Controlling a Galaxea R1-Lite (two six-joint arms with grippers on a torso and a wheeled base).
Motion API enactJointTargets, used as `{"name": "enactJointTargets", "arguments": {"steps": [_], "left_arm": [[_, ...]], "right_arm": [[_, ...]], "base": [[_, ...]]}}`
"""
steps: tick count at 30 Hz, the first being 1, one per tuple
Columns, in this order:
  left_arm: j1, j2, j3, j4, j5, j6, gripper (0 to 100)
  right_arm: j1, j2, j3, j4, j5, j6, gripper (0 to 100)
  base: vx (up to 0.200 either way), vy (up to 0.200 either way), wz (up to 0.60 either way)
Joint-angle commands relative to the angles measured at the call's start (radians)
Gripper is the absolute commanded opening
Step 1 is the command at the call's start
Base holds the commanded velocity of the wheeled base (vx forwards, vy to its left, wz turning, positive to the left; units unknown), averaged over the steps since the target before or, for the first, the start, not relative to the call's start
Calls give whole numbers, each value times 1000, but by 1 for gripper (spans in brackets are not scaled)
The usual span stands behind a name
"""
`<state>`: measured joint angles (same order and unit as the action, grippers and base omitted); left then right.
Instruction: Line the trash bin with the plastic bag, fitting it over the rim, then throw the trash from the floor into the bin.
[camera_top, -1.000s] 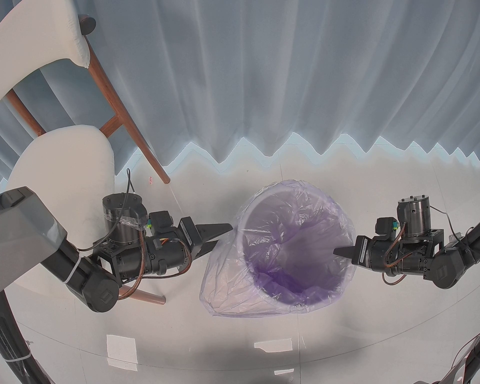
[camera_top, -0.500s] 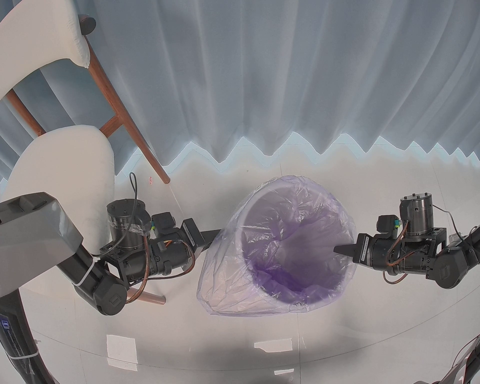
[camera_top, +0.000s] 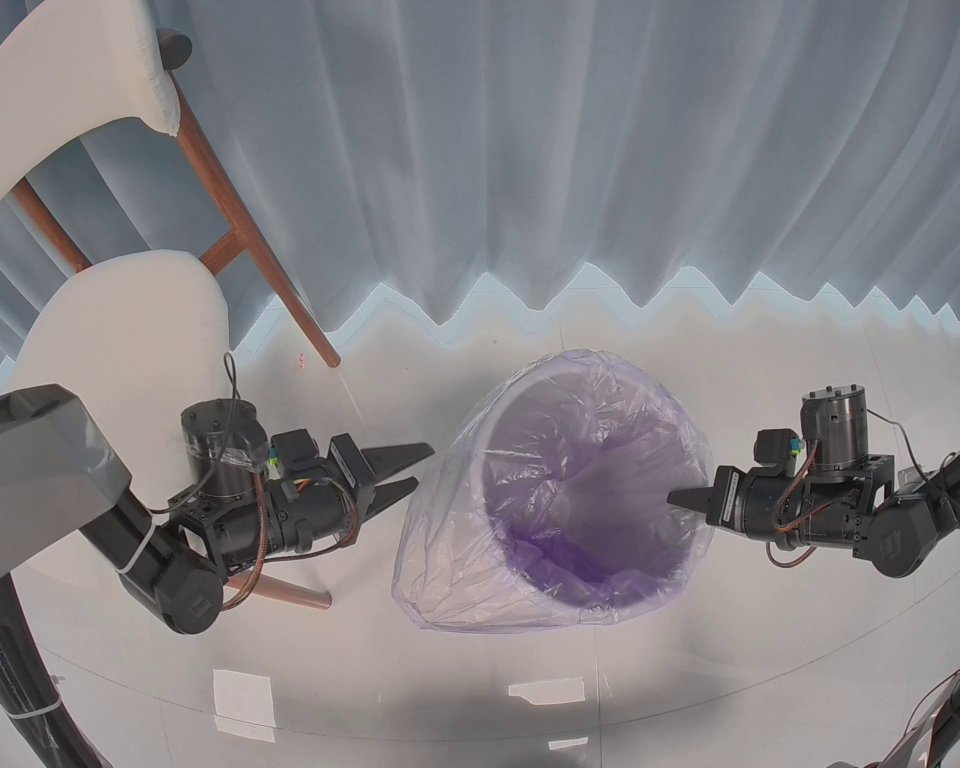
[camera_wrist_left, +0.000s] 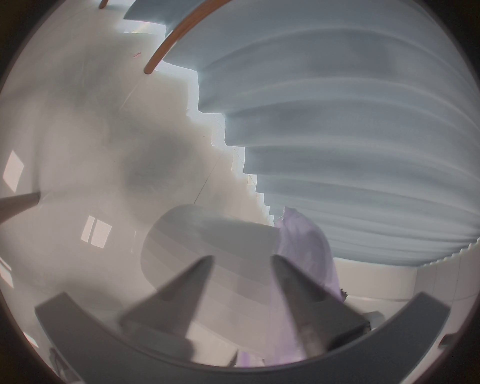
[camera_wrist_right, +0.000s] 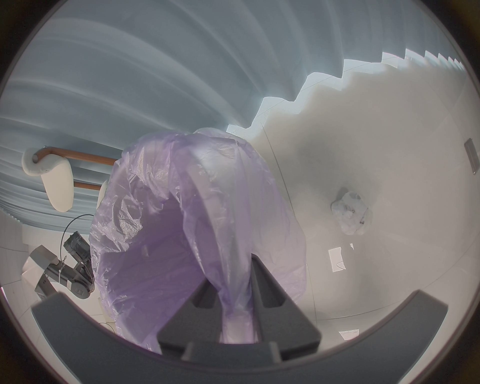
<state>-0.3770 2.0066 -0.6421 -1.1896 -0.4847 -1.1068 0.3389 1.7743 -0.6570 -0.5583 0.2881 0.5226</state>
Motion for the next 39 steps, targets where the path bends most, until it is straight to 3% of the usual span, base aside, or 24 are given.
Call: {"name": "enactJointTargets", "arguments": {"steps": [1,10,18,19,22,32,39], "left_arm": [[6,-55,9,-8,-3,-107,100],[-49,-29,7,-117,-55,-243,100],[-65,32,-2,-240,-54,-387,100],[-65,35,-2,-248,-52,-407,0],[-65,47,-7,-274,-48,-447,0],[-60,95,-31,-311,-46,-436,0],[-26,138,-42,-344,-45,-436,0]], "right_arm": [[0,2,-1,0,0,-1,0],[0,-3,0,1,0,1,0],[2,-10,22,-6,-1,5,0],[3,-12,25,-6,-1,5,0],[3,-16,33,-6,-1,4,0],[5,-38,34,-5,0,7,0],[28,-81,56,-5,2,71,0]], "base": [[0,0,0],[0,0,0],[0,0,0],[0,0,0],[0,0,0],[0,0,0],[0,0,0]]}}
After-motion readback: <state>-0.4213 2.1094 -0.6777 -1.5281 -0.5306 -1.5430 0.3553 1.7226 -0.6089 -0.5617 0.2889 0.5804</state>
